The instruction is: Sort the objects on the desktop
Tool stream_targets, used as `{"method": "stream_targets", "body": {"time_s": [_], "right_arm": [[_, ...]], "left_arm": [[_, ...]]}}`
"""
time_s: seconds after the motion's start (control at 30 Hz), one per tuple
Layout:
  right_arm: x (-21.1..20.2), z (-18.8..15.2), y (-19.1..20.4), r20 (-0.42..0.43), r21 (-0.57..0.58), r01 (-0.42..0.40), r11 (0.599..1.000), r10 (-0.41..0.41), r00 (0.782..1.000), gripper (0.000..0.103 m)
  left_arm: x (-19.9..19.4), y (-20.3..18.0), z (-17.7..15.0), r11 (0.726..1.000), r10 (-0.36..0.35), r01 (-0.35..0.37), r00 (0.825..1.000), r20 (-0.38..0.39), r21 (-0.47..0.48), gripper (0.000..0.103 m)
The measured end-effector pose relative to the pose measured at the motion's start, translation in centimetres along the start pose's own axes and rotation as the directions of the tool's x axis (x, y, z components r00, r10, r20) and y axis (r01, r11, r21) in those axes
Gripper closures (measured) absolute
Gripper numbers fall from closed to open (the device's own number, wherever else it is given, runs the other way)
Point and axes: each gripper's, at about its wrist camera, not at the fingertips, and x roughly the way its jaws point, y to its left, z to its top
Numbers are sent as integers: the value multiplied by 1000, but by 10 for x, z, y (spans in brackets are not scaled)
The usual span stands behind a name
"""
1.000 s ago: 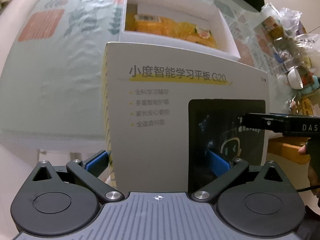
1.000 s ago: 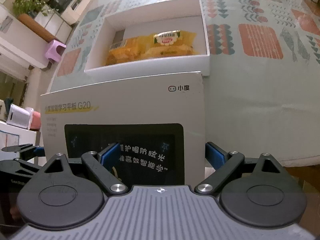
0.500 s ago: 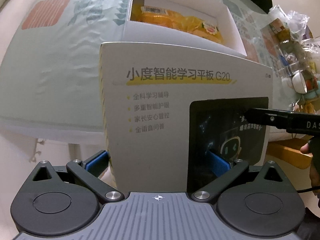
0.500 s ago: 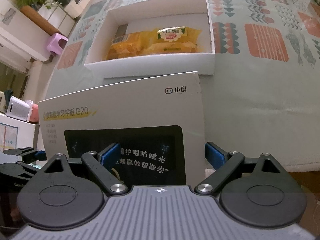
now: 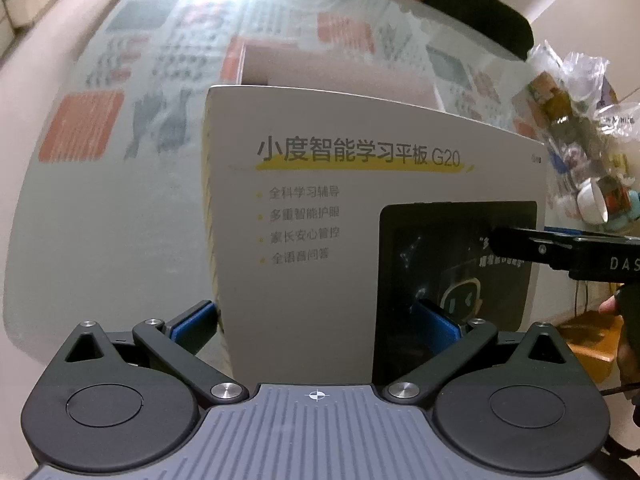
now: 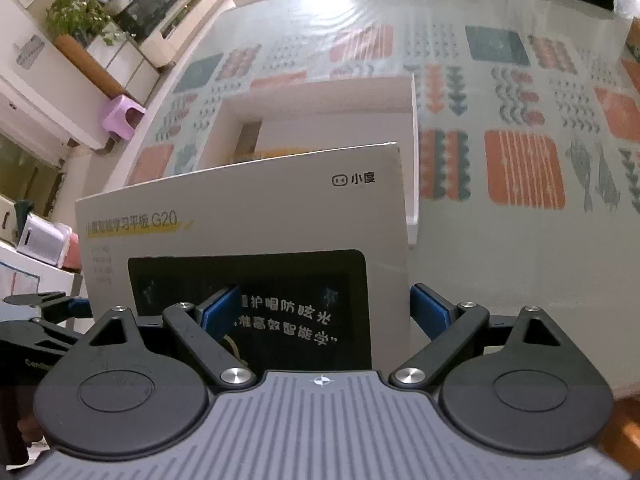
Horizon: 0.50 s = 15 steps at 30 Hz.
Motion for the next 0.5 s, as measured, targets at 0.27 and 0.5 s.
{"method": "stream_targets", "body": {"time_s": [0.27,0.5], "right_arm": [[13,49,-12,22,32,-6,999,6,1000,0],[29,92,-23,15,55,-1,998,1,1000,0]], "left_arm": [[6,-4,56,999,19,-20,1000,23,31,0],[22,-5,100,1000,9,-10,1000,9,30,0]]}}
